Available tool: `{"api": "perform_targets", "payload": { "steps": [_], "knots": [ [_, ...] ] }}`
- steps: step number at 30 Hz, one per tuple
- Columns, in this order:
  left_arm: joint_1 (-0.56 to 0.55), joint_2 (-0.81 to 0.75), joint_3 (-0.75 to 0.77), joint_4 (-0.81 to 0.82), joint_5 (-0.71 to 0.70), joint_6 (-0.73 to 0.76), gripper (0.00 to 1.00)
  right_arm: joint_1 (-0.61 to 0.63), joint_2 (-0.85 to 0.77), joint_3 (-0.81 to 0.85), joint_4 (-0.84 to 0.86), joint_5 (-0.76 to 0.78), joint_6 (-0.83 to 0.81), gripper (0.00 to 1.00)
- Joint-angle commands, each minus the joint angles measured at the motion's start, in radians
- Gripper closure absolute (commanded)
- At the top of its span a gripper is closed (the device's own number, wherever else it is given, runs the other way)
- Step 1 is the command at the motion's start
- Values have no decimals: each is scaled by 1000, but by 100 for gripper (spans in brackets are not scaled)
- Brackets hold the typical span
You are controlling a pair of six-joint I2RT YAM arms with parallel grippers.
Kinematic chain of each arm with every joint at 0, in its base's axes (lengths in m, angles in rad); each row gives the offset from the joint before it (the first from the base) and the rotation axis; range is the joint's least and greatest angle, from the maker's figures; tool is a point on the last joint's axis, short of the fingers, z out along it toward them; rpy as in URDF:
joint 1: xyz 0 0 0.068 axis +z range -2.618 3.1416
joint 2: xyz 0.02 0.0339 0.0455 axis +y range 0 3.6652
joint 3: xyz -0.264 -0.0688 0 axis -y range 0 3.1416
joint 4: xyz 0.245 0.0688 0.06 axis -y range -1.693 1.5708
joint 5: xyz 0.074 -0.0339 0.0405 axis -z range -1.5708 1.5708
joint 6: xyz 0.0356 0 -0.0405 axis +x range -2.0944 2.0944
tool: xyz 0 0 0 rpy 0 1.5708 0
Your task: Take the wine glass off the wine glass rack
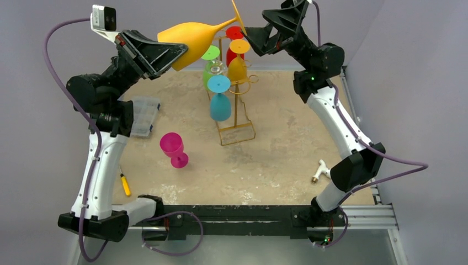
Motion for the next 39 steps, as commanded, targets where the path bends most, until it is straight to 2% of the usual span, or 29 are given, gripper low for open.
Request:
{"api": "perform_targets", "payload": {
  "steps": [1,9,12,18,22,25,29,39],
  "knots": [
    [10,-45,95,-194,17,170,100,-63,-59,2,-55,-90,119,24],
    [11,-67,217,-589,-25,406,100,-120,-115,29,-349,-222,-97,24],
    [11,-58,302,-790,-70,518,100,-122,-125,77,-522,-257,-236,23],
    [11,3,434,-1014,-82,620,100,-123,-129,174,-843,-271,-483,17],
    [11,9,480,-1159,-170,691,100,-124,-117,268,-1058,-260,-659,16],
    [11,26,554,-1338,-277,761,100,-124,-115,312,-1185,-242,-762,15],
    [13,76,675,-1567,-423,832,100,-124,-121,334,-1293,-226,-852,15],
    [34,210,891,-1855,-624,902,100,-124,-154,295,-1362,-208,-925,15]
  ]
}}
